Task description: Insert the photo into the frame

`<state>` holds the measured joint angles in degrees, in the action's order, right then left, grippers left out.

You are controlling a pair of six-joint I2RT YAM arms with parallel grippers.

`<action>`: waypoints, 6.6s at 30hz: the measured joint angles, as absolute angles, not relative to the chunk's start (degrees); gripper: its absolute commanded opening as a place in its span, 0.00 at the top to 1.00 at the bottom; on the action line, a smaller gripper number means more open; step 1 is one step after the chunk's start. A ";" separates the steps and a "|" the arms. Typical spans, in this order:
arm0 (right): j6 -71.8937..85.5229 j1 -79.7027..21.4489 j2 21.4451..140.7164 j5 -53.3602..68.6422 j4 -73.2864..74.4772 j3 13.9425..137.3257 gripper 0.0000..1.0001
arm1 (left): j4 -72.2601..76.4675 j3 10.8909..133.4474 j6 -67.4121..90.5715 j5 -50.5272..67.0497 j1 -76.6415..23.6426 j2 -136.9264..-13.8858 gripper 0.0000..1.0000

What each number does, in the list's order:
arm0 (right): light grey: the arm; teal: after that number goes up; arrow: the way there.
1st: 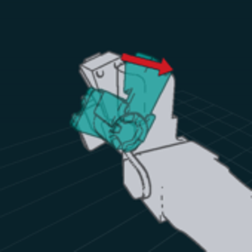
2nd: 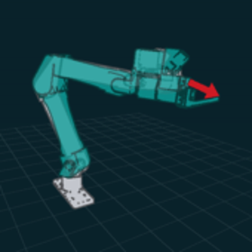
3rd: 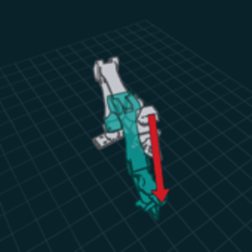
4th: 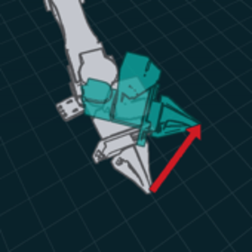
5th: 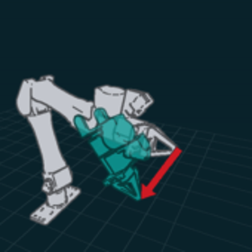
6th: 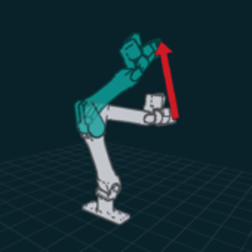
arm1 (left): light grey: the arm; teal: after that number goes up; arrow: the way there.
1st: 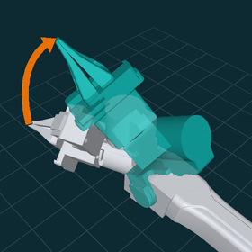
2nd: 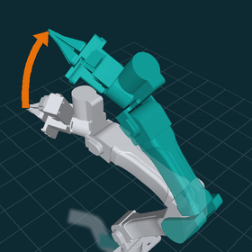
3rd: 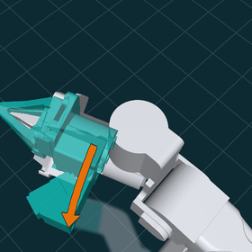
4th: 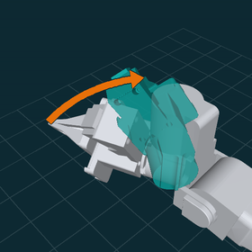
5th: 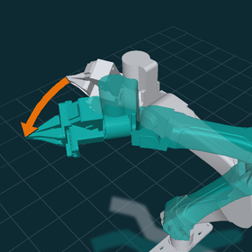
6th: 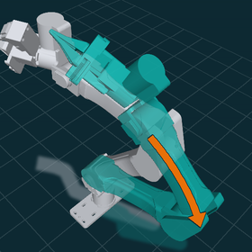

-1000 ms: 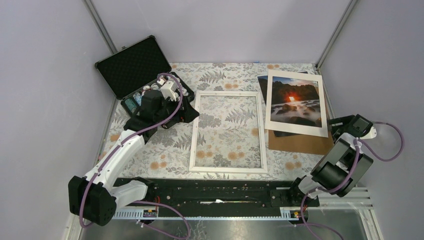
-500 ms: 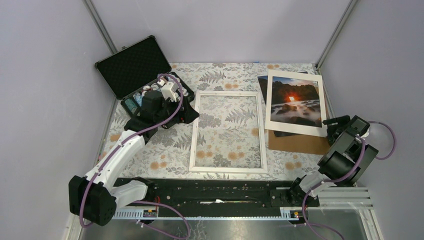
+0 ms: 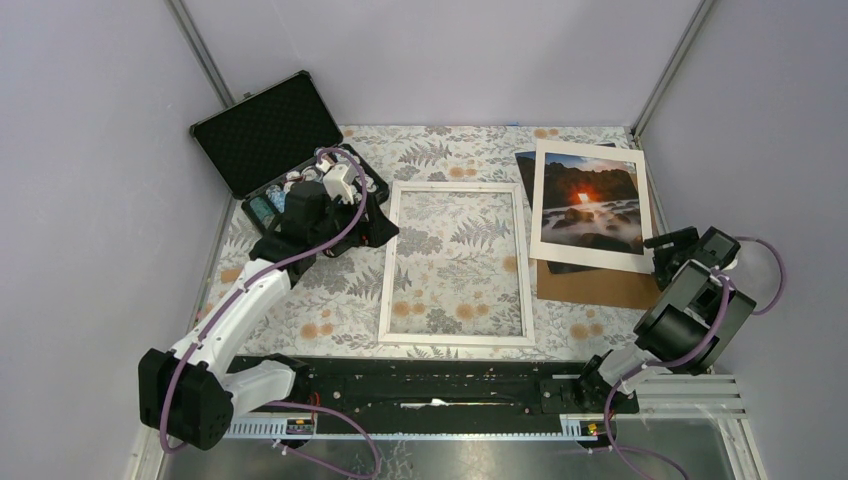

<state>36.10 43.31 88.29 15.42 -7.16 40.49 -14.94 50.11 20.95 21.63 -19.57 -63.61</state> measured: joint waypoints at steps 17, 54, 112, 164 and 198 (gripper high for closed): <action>34.26 43.16 90.19 10.35 -3.84 42.92 0.14 | -14.92 50.11 20.95 21.65 -19.64 -63.64 0.12; 33.41 43.07 94.45 15.94 -5.87 46.02 0.15 | -14.46 50.11 20.99 21.82 -19.86 -64.99 0.12; 90.19 41.74 107.20 42.57 -83.64 24.47 0.16 | -13.85 50.09 20.99 22.09 -21.02 -64.97 0.11; 28.95 5.82 92.05 13.39 10.41 50.59 0.11 | -13.41 50.00 21.23 22.92 -21.02 -64.99 0.11; 36.49 39.18 90.59 -3.31 -7.22 46.98 0.04 | -13.19 50.00 21.43 23.81 -21.02 -65.52 0.11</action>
<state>36.49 39.18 90.59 -3.31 -7.22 46.98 -13.19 50.00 21.43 23.81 -21.02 -65.52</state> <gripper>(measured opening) 0.948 0.893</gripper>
